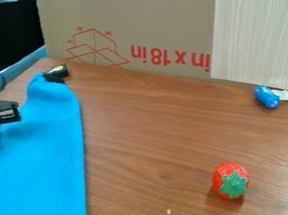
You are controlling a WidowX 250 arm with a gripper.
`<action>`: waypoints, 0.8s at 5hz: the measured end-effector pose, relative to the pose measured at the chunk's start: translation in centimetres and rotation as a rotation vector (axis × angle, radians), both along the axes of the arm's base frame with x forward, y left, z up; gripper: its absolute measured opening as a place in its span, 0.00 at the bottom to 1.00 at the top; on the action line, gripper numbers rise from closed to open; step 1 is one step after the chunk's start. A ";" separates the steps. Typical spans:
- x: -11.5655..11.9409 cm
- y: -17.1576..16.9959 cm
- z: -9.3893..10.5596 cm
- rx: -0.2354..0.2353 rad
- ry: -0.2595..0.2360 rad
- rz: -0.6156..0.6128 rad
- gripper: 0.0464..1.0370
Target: Unfold the cloth from left to right
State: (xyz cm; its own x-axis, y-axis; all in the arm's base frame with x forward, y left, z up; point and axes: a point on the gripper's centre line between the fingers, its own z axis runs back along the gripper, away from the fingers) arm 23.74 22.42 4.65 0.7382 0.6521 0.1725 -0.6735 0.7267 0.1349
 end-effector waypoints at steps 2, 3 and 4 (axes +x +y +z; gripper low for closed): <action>2.0 -1.9 4.7 -0.126 -0.045 0.057 0.01; 3.8 -4.3 5.6 -0.152 -0.037 0.056 0.01; 6.2 -8.7 5.3 -0.148 -0.043 0.054 0.01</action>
State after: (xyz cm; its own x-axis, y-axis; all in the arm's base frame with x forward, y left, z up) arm 29.90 13.75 9.95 0.6956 0.7111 0.1026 -0.7148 0.6993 -0.0004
